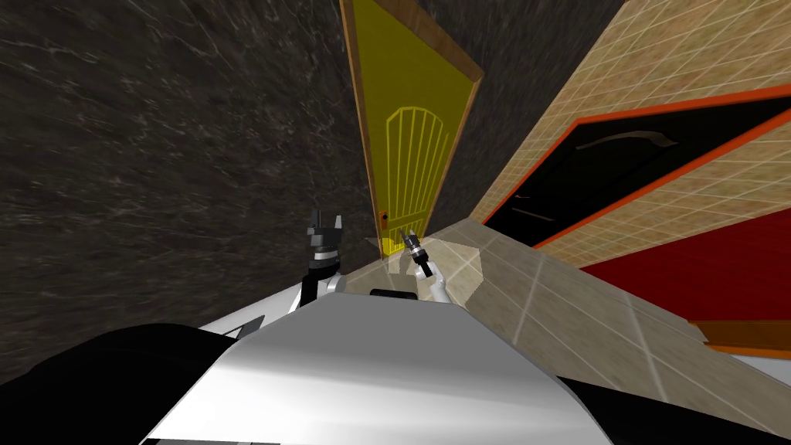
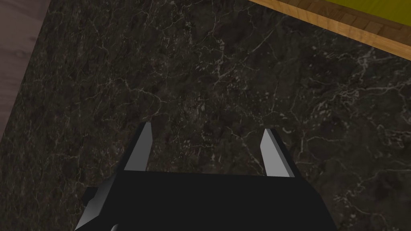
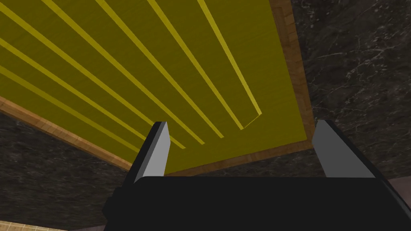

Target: Pull the door open

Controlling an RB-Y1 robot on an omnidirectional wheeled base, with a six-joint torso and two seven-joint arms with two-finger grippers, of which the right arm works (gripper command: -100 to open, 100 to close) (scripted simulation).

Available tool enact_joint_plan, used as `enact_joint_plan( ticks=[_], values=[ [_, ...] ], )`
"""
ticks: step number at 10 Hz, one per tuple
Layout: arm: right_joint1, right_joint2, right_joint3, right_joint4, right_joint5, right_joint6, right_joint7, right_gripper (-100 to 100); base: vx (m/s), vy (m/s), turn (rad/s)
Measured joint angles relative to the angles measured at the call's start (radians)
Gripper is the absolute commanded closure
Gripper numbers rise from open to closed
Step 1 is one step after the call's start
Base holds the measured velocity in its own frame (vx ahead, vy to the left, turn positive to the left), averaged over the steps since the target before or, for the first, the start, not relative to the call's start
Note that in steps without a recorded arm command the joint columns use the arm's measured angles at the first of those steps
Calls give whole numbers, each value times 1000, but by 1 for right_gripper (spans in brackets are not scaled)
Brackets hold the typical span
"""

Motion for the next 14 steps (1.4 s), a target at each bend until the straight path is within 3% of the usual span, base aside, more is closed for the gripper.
enact_joint_plan(
  ticks=[14],
  values=[
    [-167, 30, 79, 301, 95, 40, 232, -100, 81, 48, -52]
  ],
)
